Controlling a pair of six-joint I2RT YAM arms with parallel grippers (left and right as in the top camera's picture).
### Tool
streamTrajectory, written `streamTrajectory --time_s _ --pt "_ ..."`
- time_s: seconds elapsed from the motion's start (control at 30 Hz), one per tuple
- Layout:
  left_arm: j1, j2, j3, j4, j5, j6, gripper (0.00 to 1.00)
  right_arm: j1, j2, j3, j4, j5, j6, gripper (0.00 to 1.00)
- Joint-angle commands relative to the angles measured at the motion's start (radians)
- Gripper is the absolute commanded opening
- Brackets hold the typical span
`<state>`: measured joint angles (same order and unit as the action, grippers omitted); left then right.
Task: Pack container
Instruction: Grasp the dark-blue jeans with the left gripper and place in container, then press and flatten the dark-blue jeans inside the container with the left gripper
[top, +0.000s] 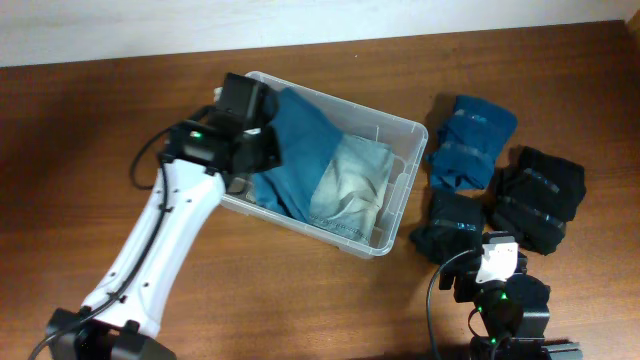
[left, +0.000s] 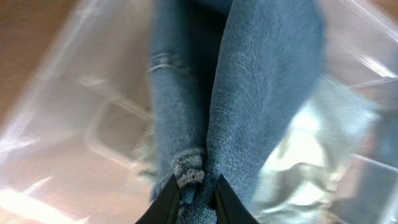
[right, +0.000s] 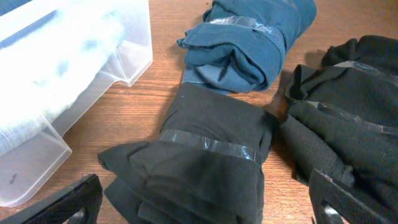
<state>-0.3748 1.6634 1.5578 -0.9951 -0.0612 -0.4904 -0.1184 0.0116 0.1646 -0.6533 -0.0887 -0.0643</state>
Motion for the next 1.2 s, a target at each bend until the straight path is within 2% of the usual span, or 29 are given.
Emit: streamTrajectory --time_s 0.0,0.07,0.17,0.2,0.23,0.5,0.6,0.63,0.7,0.73,0.77,0.87,1.07,1.17 --pt "0.079 -0.082 0.014 -0.04 -0.105 0.036 0.02 -0.006 -0.008 -0.006 0.0 -0.009 -0.006 0.98" --pt "0.111 -0.097 0.014 -0.044 -0.104 0.053 0.11 -0.006 -0.008 -0.006 0.0 -0.009 -0.006 0.99" --pt "0.153 -0.104 0.014 -0.064 -0.104 0.059 0.38 -0.006 -0.008 -0.006 -0.001 -0.009 -0.006 0.98" --pt "0.162 -0.103 0.014 -0.074 -0.105 0.06 0.64 -0.006 -0.008 -0.006 0.0 -0.009 -0.006 0.99" --pt "0.171 -0.103 0.014 -0.083 -0.105 0.072 0.99 -0.006 -0.008 -0.006 -0.001 -0.009 -0.006 0.98" --pt "0.225 -0.105 0.014 -0.098 -0.107 0.154 0.99 -0.006 -0.008 -0.006 0.0 -0.009 -0.006 0.99" --pt "0.261 -0.103 0.014 -0.088 -0.18 0.156 0.99 -0.006 -0.008 -0.006 0.0 -0.009 -0.006 0.99" --pt "0.276 -0.101 0.014 -0.079 -0.195 0.157 0.98 -0.006 -0.008 -0.006 -0.001 -0.009 -0.006 0.99" --pt "0.307 -0.094 0.014 -0.056 -0.185 0.197 0.83 -0.006 -0.008 -0.006 0.0 -0.009 -0.006 0.99" --pt "0.32 -0.092 0.014 -0.042 -0.166 0.238 0.77 -0.006 -0.008 -0.006 0.0 -0.009 -0.006 0.99" --pt "0.332 -0.086 0.014 -0.027 -0.139 0.288 0.76 -0.006 -0.008 -0.006 0.0 -0.009 -0.006 0.99" --pt "0.363 -0.056 0.014 0.016 -0.017 0.445 0.77 -0.006 -0.008 -0.006 -0.001 -0.009 -0.006 0.98" --pt "0.41 0.069 0.014 0.028 0.354 0.737 0.77 -0.006 -0.008 -0.006 0.0 -0.009 -0.006 0.99" --pt "0.41 0.119 0.014 0.026 0.369 0.774 0.78 -0.006 -0.008 -0.006 0.0 -0.009 -0.006 0.98"
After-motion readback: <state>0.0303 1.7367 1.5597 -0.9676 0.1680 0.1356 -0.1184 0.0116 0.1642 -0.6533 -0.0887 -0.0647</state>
